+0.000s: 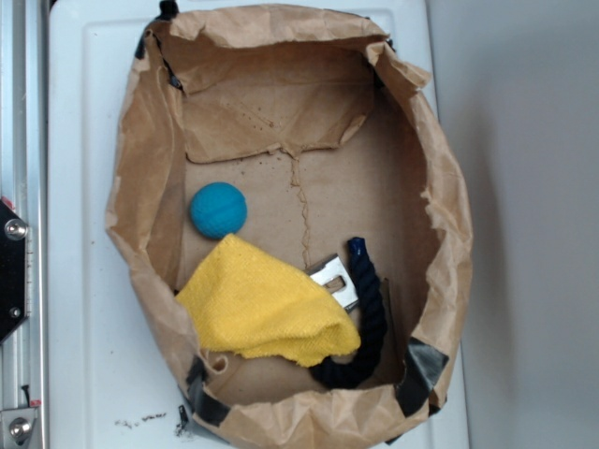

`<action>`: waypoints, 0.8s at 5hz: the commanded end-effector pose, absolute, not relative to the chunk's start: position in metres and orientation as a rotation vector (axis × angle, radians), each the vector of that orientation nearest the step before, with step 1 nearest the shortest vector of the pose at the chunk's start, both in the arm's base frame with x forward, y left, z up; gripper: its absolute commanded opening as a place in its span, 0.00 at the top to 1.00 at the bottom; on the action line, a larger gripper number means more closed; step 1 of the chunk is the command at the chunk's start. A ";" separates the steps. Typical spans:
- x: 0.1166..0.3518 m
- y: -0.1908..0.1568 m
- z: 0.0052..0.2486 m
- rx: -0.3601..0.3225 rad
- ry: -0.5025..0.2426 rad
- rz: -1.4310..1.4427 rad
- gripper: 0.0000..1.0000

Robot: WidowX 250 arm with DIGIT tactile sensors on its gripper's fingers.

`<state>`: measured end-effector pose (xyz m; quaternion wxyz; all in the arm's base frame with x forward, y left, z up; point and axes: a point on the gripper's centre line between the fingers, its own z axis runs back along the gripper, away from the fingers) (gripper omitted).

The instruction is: Grab the blue ball.

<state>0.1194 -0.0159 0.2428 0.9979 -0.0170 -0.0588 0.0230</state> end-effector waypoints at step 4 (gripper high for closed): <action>0.203 -0.017 0.225 -0.098 -0.153 0.077 0.00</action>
